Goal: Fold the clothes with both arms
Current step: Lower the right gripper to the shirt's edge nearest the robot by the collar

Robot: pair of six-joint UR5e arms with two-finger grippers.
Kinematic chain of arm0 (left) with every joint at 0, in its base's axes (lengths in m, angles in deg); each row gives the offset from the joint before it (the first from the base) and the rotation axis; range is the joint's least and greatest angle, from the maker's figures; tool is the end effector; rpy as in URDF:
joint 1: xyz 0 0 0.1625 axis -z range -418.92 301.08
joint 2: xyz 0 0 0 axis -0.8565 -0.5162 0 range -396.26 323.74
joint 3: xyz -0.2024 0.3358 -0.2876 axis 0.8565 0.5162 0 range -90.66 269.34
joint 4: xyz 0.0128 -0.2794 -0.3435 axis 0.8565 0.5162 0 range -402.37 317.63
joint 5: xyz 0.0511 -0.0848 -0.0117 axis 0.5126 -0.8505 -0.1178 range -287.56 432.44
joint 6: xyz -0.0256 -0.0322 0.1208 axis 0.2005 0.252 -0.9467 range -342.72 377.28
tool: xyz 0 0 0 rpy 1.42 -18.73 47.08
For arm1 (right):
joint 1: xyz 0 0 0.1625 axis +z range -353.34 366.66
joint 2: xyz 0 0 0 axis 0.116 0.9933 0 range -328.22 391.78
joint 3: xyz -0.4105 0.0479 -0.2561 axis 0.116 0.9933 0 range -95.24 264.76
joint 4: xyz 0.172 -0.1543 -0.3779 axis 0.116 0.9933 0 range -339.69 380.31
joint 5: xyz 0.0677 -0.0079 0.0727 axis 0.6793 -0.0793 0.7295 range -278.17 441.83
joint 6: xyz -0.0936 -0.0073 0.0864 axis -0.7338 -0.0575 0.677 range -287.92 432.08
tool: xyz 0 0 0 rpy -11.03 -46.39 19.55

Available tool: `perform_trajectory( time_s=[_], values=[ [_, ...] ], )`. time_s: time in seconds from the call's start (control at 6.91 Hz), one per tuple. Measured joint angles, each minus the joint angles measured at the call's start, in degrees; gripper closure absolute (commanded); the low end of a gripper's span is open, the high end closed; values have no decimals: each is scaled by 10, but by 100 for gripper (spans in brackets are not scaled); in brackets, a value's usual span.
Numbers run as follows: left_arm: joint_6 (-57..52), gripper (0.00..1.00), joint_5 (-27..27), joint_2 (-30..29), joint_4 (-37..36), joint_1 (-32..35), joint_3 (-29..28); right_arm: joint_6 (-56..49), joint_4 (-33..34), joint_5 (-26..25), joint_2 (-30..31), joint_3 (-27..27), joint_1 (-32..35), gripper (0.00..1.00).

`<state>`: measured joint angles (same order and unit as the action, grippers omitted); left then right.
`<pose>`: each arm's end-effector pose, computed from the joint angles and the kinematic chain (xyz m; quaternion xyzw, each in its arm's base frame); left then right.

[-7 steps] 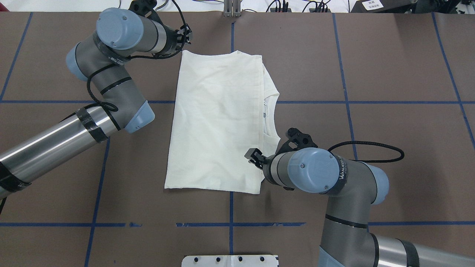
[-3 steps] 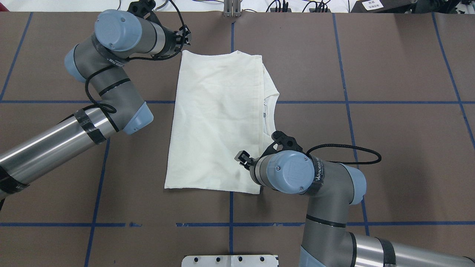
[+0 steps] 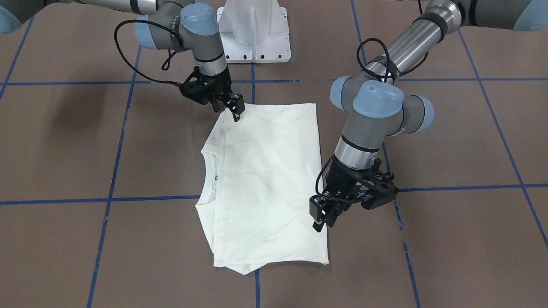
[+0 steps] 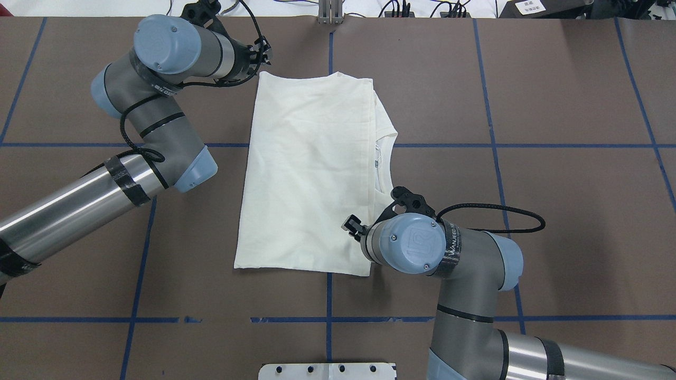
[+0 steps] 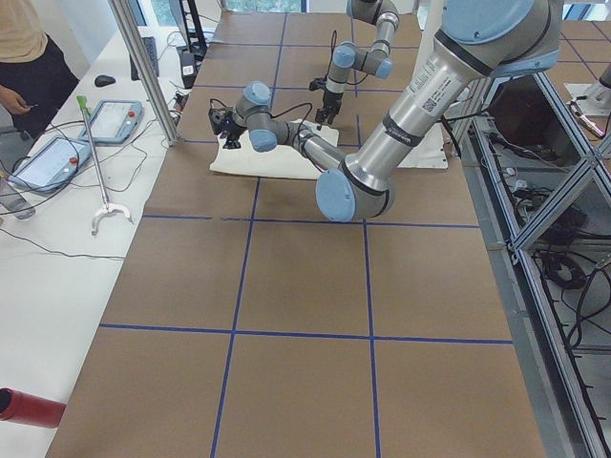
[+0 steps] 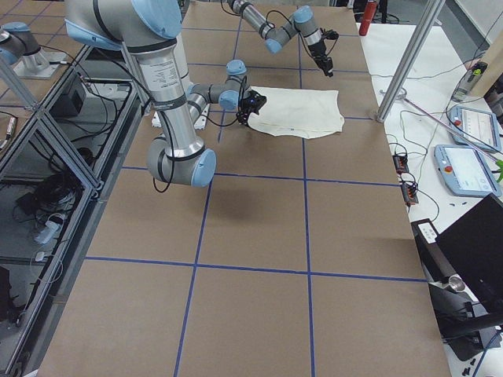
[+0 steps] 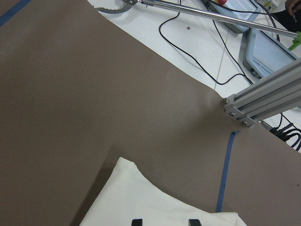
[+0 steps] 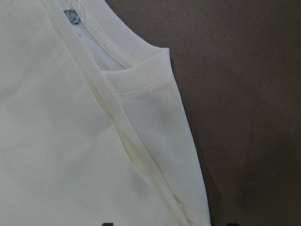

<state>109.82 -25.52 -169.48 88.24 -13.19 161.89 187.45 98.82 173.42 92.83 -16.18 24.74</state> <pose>0.5239 -0.7032 0.2925 0.1471 0.5291 -0.3067 0.7774 -0.6455 -0.3473 0.3188 -0.0401 -0.4317 0.3279 0.8393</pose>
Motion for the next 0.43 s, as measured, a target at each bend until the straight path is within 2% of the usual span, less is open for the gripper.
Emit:
perform_trajectory(
  time_s=[0.14,0.43],
  values=[
    [0,54,0,2,0,0,1,0,1,0,0,1,-1,29],
    [-1,54,0,7,0,0,3,2,1,0,1,2,-3,31]
  ],
)
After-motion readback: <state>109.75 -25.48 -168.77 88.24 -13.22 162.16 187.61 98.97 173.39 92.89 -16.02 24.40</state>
